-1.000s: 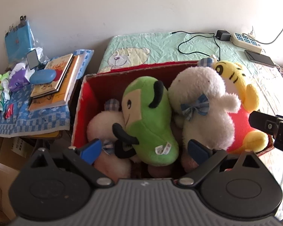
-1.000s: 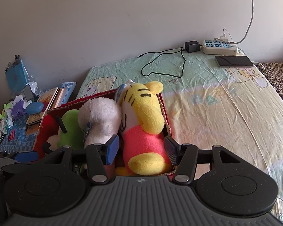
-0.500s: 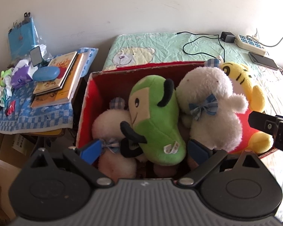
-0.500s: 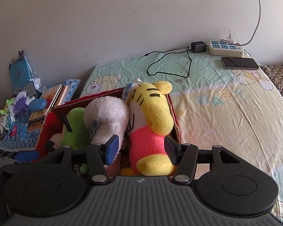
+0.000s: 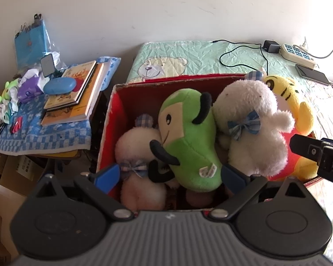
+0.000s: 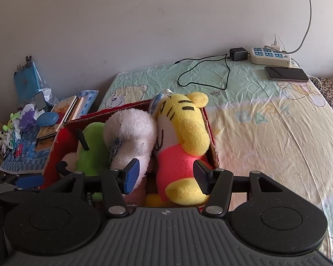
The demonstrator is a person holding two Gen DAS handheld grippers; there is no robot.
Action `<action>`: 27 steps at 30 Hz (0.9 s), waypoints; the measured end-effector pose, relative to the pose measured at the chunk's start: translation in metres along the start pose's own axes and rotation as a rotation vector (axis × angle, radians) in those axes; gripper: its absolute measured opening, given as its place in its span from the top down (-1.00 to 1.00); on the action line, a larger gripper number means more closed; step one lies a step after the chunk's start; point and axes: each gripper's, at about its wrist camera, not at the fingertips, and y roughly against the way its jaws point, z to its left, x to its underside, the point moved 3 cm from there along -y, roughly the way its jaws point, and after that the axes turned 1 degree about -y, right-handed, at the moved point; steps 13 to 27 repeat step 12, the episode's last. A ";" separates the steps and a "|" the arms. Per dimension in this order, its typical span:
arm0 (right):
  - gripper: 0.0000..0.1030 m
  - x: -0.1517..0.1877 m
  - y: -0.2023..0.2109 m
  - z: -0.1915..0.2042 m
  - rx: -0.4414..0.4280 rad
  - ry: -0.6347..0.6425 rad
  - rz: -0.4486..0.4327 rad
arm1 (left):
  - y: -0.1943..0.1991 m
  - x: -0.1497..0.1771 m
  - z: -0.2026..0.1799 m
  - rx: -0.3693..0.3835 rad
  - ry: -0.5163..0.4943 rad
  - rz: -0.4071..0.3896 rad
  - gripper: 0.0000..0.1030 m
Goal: Organize objects
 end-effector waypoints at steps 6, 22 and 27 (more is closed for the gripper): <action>-0.11 0.001 0.002 -0.001 -0.002 -0.002 -0.002 | 0.003 0.000 0.000 0.001 -0.003 -0.007 -0.91; -0.11 0.002 0.005 -0.002 -0.002 -0.007 -0.014 | 0.005 0.000 0.001 0.009 0.000 -0.024 -0.78; -0.11 0.002 0.005 -0.002 -0.002 -0.007 -0.014 | 0.005 0.000 0.001 0.009 0.000 -0.024 -0.78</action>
